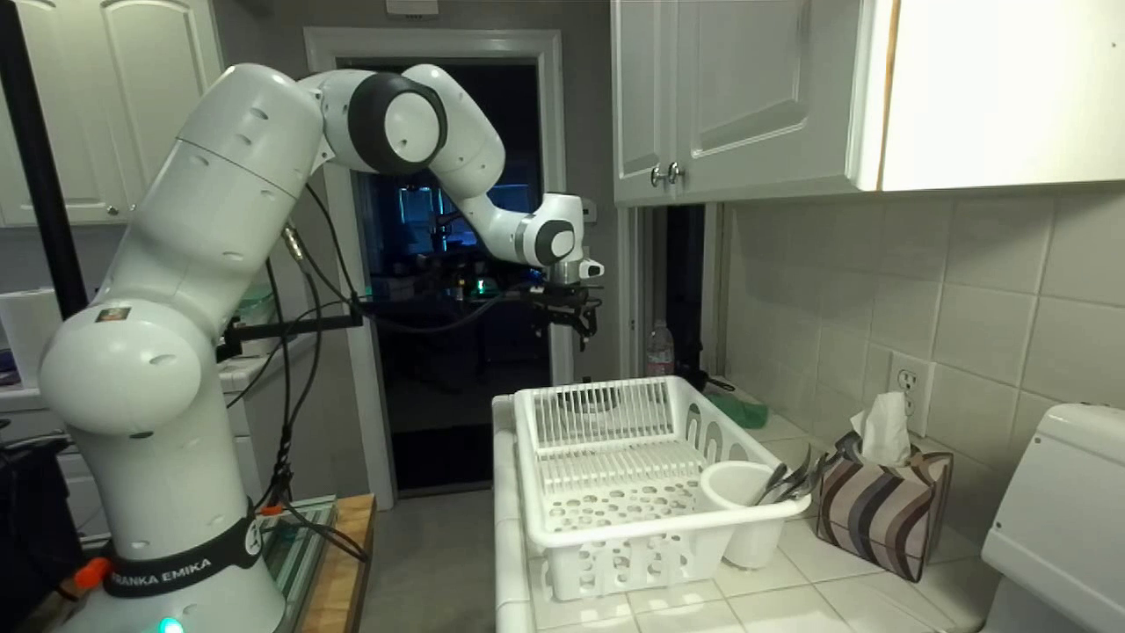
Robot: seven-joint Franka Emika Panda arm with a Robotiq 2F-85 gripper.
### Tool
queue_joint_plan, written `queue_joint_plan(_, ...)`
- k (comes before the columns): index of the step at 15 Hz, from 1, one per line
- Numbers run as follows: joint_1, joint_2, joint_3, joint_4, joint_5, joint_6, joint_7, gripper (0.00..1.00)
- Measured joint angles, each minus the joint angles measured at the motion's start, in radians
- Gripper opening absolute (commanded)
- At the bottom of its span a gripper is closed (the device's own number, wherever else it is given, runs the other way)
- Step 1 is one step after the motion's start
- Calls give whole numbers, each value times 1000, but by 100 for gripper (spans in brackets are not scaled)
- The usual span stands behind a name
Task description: Put the lid on the pot
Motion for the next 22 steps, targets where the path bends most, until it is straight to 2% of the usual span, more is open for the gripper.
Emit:
queue_joint_plan(11,21,41,-48,3,-10,-1,1,100)
queue_joint_plan(22,53,132,-64,101,-18,13,1,100)
